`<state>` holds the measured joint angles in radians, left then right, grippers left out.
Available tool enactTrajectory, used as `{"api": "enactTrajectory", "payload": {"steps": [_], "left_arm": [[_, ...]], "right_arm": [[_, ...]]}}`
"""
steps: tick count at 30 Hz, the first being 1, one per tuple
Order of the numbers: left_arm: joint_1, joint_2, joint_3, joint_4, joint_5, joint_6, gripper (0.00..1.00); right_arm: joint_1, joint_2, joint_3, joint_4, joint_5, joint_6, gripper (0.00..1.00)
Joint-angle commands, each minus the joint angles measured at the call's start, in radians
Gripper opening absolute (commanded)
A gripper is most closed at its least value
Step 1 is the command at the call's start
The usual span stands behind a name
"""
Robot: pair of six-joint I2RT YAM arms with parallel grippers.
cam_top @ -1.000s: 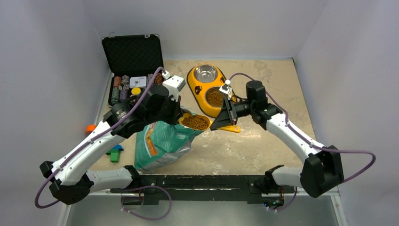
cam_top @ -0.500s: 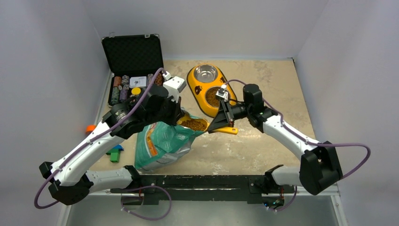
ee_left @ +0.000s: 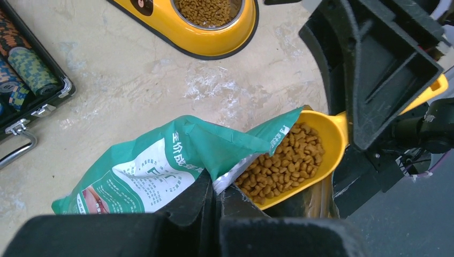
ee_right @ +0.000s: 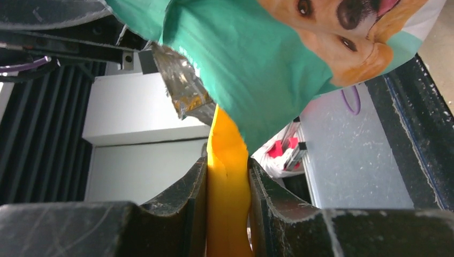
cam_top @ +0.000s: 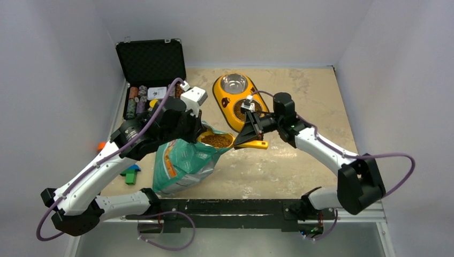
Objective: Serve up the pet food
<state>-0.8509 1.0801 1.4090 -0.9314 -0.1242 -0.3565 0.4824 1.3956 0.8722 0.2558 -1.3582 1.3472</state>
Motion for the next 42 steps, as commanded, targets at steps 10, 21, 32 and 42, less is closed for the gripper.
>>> {"api": "enactTrajectory", "payload": {"steps": [10,21,32,42], "left_arm": [[-0.005,-0.05,0.064,0.056,-0.195,-0.03,0.0],[-0.005,-0.023,0.063,0.012,-0.304,-0.061,0.0],[-0.005,-0.02,0.052,-0.043,-0.383,-0.11,0.0],[0.004,0.082,0.168,-0.192,-0.572,-0.195,0.0]], "right_arm": [[-0.032,-0.114,0.023,-0.119,0.033,-0.119,0.0],[-0.046,-0.193,-0.021,-0.174,0.034,-0.137,0.0],[-0.114,-0.274,-0.016,-0.278,0.038,-0.181,0.0],[-0.174,-0.318,0.034,-0.314,-0.001,-0.188,0.0]]}}
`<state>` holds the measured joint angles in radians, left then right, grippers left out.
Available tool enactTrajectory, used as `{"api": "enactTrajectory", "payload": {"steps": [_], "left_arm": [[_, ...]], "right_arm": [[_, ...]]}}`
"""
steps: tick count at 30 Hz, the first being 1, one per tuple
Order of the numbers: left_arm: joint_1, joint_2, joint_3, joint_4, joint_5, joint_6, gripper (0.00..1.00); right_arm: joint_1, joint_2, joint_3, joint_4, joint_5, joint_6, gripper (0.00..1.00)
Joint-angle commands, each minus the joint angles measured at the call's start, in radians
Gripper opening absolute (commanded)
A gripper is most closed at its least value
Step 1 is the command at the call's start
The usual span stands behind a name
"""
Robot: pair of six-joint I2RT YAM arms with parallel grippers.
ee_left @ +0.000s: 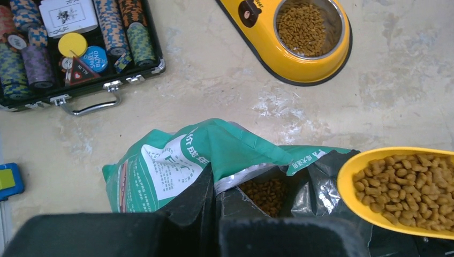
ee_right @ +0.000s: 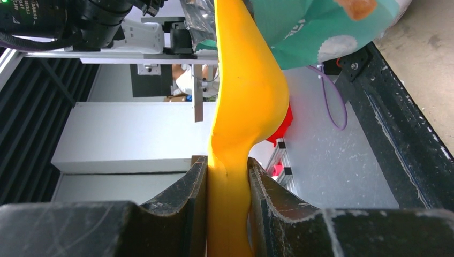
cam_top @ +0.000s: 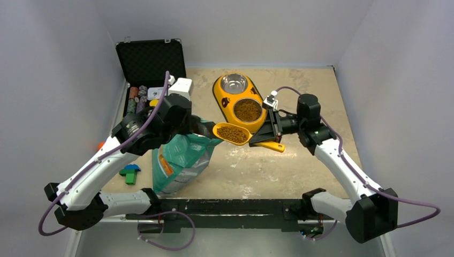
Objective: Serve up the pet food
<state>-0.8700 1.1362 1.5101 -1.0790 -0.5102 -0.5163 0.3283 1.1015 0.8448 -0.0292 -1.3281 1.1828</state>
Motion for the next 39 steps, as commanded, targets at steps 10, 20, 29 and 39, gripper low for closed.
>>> {"api": "enactTrajectory", "payload": {"steps": [10,20,29,39], "left_arm": [[0.03,-0.01,0.06,-0.073,-0.25,-0.078,0.0],[0.03,-0.092,0.097,-0.066,-0.203,-0.047,0.0],[0.031,-0.14,0.115,-0.076,-0.241,-0.019,0.0],[0.031,-0.151,0.116,-0.065,-0.258,-0.009,0.0]], "right_arm": [[-0.135,0.067,0.211,0.035,-0.029,-0.003,0.0],[-0.222,0.39,0.322,0.423,0.154,0.172,0.0],[-0.23,0.744,0.485,0.521,0.28,0.205,0.0],[-0.23,0.937,0.606,0.203,0.343,0.064,0.0]]}}
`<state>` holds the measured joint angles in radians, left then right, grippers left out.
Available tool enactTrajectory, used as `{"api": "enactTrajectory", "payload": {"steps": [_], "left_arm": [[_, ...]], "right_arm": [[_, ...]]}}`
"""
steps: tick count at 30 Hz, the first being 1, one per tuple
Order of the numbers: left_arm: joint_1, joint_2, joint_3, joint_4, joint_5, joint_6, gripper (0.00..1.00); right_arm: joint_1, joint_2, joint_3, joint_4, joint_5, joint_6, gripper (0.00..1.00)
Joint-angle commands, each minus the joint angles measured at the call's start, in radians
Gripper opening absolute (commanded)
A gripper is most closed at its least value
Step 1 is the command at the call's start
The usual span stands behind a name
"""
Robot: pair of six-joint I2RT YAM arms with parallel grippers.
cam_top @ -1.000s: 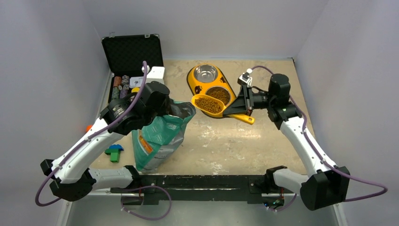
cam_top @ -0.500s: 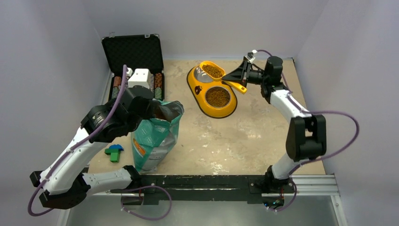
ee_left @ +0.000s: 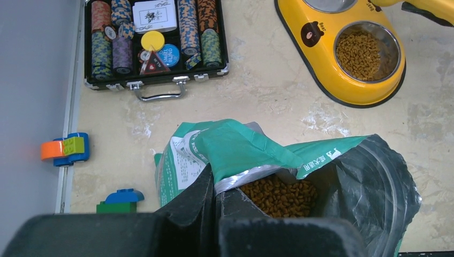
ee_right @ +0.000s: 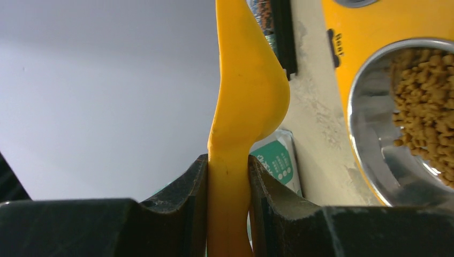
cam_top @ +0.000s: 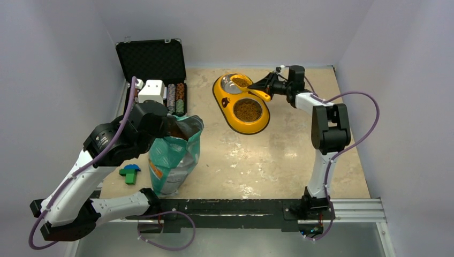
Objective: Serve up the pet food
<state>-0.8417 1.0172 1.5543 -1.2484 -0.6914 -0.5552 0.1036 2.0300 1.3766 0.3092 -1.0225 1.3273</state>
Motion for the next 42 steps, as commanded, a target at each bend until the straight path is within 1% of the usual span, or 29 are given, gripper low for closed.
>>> {"api": "enactTrajectory", "payload": {"steps": [1,4,12,16,21,27,33,39,42], "left_arm": [[0.002,-0.033,0.072,0.105,-0.078,0.034,0.0],[0.003,-0.04,0.066,0.11,-0.08,0.045,0.0],[0.003,-0.048,0.053,0.127,-0.055,0.058,0.0],[0.003,-0.054,0.046,0.136,-0.039,0.056,0.0],[0.002,-0.065,0.041,0.127,-0.034,0.042,0.0],[0.002,-0.078,0.028,0.123,-0.031,0.027,0.0],[0.001,-0.077,0.029,0.121,-0.034,0.026,0.0],[0.003,-0.077,0.019,0.133,-0.034,0.03,0.0],[0.002,-0.077,0.017,0.142,-0.028,0.032,0.0]], "right_arm": [[-0.005,0.014,0.085,-0.174,0.054,-0.085,0.0],[-0.002,0.024,0.144,-0.344,0.096,-0.134,0.0],[0.013,0.105,0.364,-0.695,0.16,-0.187,0.0],[0.028,0.153,0.475,-0.821,0.192,-0.189,0.0],[0.045,0.203,0.61,-0.997,0.268,-0.185,0.0],[0.08,0.308,0.898,-1.262,0.388,-0.154,0.0],[0.121,0.375,1.086,-1.375,0.489,-0.051,0.0],[0.147,0.371,1.079,-1.393,0.54,-0.027,0.0],[0.152,0.38,1.108,-1.416,0.563,-0.018,0.0]]}}
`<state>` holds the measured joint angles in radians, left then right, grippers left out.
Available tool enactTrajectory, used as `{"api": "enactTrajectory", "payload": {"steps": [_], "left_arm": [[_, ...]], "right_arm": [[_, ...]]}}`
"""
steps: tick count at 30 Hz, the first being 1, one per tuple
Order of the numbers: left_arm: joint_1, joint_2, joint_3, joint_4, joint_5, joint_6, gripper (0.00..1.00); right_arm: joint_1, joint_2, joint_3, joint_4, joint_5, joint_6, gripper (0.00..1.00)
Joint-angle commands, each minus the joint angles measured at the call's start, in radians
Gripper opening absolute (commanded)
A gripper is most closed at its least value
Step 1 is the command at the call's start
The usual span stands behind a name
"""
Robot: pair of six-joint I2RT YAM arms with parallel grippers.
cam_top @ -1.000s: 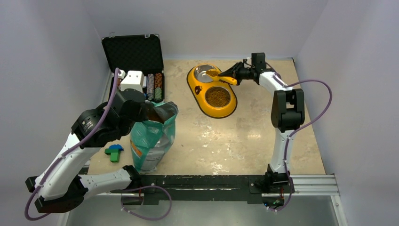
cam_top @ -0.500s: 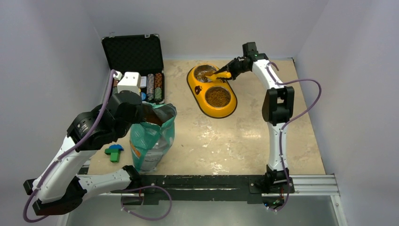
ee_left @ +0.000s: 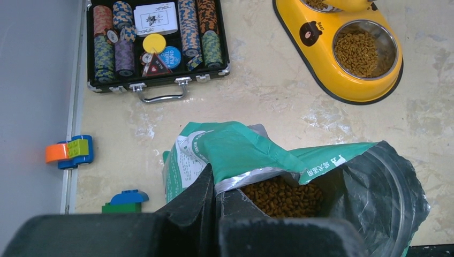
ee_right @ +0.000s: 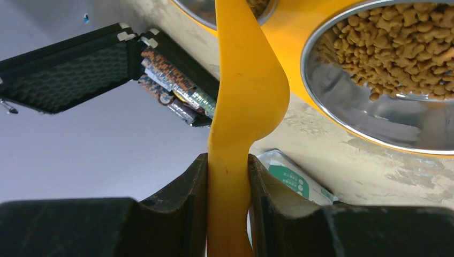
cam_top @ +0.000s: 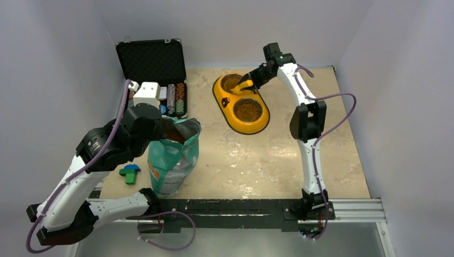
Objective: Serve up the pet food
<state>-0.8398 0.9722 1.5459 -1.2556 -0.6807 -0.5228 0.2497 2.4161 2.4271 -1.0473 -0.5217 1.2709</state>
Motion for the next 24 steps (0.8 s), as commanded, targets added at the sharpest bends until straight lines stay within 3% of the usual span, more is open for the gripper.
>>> {"api": "enactTrajectory", "payload": {"steps": [1,10,24], "left_arm": [[0.0,-0.03,0.024,0.153,-0.036,0.002,0.0],[0.0,-0.029,0.02,0.167,-0.023,0.012,0.0],[0.0,-0.045,0.016,0.17,0.033,-0.011,0.0]], "right_arm": [[0.008,-0.006,0.069,-0.066,0.074,0.046,0.0],[0.011,-0.029,0.094,-0.024,0.061,0.111,0.0],[-0.001,-0.084,-0.009,0.05,0.026,0.043,0.0]]}}
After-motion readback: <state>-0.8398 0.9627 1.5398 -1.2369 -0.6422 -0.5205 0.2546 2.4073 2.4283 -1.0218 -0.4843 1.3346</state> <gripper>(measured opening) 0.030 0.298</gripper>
